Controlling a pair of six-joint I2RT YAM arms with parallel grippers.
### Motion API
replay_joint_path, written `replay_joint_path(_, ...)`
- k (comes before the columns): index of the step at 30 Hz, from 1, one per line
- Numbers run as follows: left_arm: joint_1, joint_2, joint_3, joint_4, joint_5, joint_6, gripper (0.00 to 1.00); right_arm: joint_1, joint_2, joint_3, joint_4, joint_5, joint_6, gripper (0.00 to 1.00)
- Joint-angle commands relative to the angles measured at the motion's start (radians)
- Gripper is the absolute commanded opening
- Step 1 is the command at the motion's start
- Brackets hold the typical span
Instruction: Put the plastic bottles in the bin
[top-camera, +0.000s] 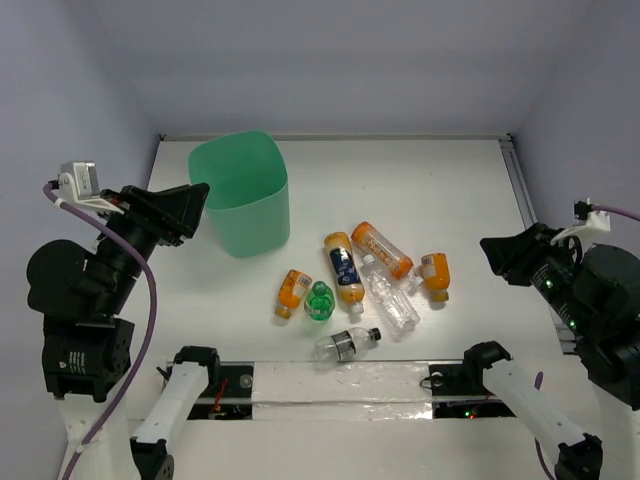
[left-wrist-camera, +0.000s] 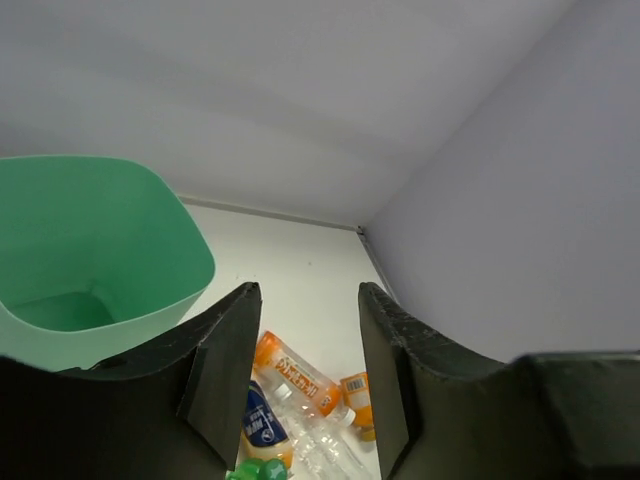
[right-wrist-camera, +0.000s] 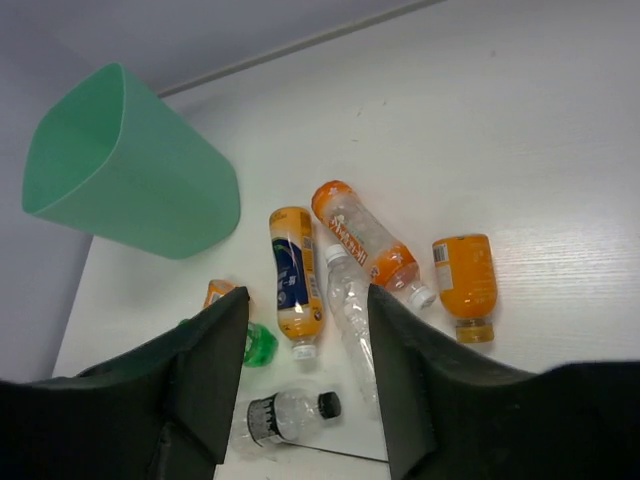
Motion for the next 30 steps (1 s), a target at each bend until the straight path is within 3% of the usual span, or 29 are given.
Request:
replay_joint_path(1,-0.005,0.022,0.034,0.054,0.038,0.011,0.40,-0.003,-0.012,0.001,0.040,-0.021,0.010,0.33)
replay_joint_path(3,-0.005,0.027,0.022,0.089,0.090,-0.006,0.30,-0.003,-0.010,0.006,0.035,-0.024,0.002,0.11)
replay_joint_path(4,-0.005,0.045,0.024,0.093,0.106,-0.014,0.16,-0.003,-0.010,0.004,0.035,-0.038,0.000,0.02)
replay_joint_path(7,-0.005,0.079,0.044,0.144,0.182,-0.064,0.00,-0.003,-0.007,-0.020,0.040,-0.055,0.003,0.00)
replay_joint_path(11,-0.037,0.123,0.043,0.238,0.206,-0.108,0.00,-0.003,-0.018,-0.079,0.064,-0.107,0.010,0.00)
replay_joint_path(13,-0.127,0.142,0.017,0.267,0.167,-0.118,0.00,-0.003,-0.018,-0.117,0.084,-0.118,0.017,0.00)
replay_joint_path(15,-0.286,0.195,0.035,0.268,-0.013,-0.083,0.00,-0.003,-0.010,-0.137,0.101,-0.118,0.017,0.00)
replay_joint_path(16,-0.526,0.272,0.061,0.246,-0.120,-0.053,0.00,-0.003,-0.004,-0.148,0.103,-0.118,0.011,0.00)
replay_joint_path(17,-0.665,0.318,0.101,0.178,-0.392,0.021,0.00,-0.003,0.013,-0.149,0.106,-0.115,0.007,0.00)
replay_joint_path(20,-1.019,0.531,0.358,-0.006,-0.853,0.093,0.00,-0.003,0.040,-0.123,0.086,-0.078,-0.018,0.00)
replay_joint_path(23,-1.063,0.565,0.358,-0.047,-0.913,0.066,0.00,-0.003,0.038,-0.117,0.057,-0.067,-0.038,0.00)
replay_joint_path(27,-1.173,0.478,0.117,-0.071,-0.923,-0.060,0.01,-0.003,-0.008,-0.183,0.032,-0.104,-0.039,0.00)
replay_joint_path(30,-1.285,0.461,-0.013,-0.173,-0.988,-0.242,0.10,-0.003,-0.059,-0.241,0.016,-0.155,-0.023,0.00)
